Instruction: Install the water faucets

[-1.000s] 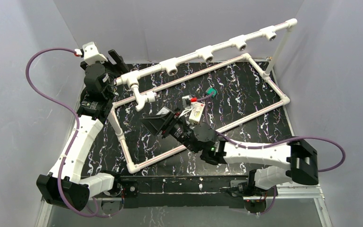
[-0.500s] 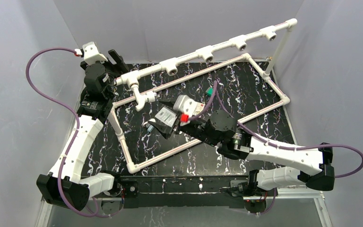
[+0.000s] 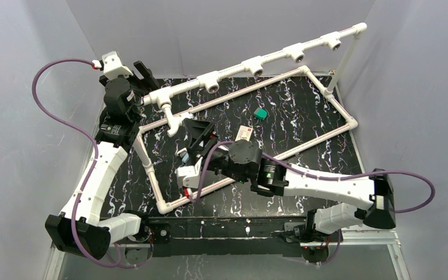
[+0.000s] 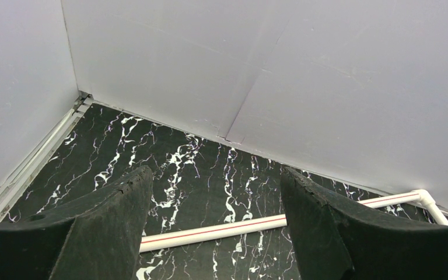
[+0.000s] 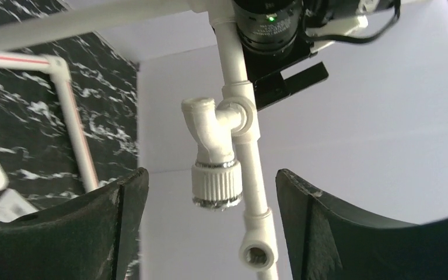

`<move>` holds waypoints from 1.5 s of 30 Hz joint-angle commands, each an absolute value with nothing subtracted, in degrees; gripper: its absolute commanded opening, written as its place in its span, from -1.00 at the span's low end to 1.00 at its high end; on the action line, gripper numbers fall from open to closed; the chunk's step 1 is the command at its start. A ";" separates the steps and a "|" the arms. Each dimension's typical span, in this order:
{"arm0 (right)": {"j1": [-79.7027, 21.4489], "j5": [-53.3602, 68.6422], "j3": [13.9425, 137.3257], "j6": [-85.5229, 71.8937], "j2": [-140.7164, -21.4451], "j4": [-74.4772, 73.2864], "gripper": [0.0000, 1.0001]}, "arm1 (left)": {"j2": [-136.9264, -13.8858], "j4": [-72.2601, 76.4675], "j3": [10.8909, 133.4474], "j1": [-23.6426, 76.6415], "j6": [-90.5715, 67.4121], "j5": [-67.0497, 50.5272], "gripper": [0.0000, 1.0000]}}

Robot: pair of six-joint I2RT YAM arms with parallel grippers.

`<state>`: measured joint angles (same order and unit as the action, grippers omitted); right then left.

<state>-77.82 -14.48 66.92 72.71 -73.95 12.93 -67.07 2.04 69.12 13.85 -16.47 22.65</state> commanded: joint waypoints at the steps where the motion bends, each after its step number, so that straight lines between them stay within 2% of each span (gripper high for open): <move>1: -78.23 -17.41 67.91 90.98 -77.18 24.00 0.75 | -73.38 -19.43 62.39 15.06 -15.67 18.46 0.55; 3: -78.28 -18.05 68.05 95.04 -79.36 28.28 0.77 | -73.51 -19.43 62.32 15.05 -15.64 18.53 0.55; 8: -78.09 -19.35 73.00 96.91 -84.82 28.15 0.77 | -74.06 -19.47 62.76 15.06 -15.64 18.24 0.55; 12: -77.16 -22.22 74.76 97.03 -88.44 29.92 0.71 | -73.94 -19.45 62.70 15.07 -15.39 18.56 0.55; 24: -76.27 -24.13 72.15 93.92 -88.84 33.65 0.32 | -74.48 -19.26 62.75 15.12 -15.39 18.29 0.55; 36: -77.09 -24.66 70.75 92.46 -90.29 34.87 0.13 | -74.88 -19.29 63.09 15.12 -15.29 18.52 0.55; 38: -77.16 -24.70 70.67 91.81 -90.49 34.89 0.04 | -74.80 -19.25 62.86 15.16 -15.29 18.54 0.55; 41: -77.17 -25.60 71.12 90.73 -91.14 35.07 -0.25 | -74.80 -19.26 62.78 15.10 -15.29 18.54 0.55; 43: -77.16 -26.50 71.42 89.96 -91.68 35.36 -0.48 | -74.65 -19.26 62.69 15.14 -15.29 18.59 0.55; 45: -77.08 -27.50 71.68 88.89 -92.07 36.02 -0.86 | -74.62 -19.26 62.69 15.12 -15.29 18.63 0.55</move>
